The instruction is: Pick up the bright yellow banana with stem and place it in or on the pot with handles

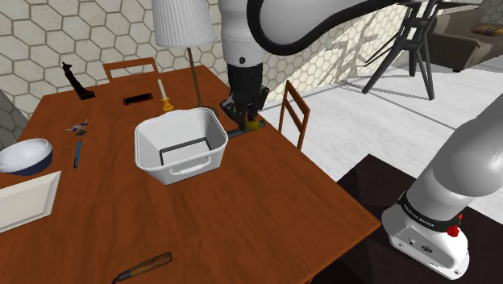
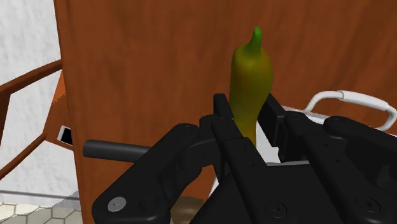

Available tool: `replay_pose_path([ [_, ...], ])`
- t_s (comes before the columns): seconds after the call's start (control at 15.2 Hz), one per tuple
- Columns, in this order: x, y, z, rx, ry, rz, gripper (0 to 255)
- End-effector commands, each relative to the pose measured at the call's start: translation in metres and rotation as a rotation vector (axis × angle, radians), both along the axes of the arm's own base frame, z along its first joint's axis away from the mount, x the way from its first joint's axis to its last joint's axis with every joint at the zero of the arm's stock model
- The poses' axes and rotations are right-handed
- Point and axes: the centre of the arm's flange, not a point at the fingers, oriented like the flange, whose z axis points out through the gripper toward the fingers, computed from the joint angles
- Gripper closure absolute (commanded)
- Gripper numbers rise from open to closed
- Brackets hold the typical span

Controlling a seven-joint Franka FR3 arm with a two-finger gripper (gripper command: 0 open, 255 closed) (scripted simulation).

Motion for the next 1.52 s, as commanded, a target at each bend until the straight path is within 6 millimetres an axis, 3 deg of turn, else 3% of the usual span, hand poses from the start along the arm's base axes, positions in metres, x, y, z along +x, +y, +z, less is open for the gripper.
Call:
replay_pose_path([
  [0.0,0.021,0.013,0.0,0.0,-0.001,-0.001,255],
  [0.99,0.186,0.124,-0.008,0.0,-0.001,-0.001,255],
  [1.45,0.186,0.124,-0.045,0.0,-0.001,-0.001,255],
])
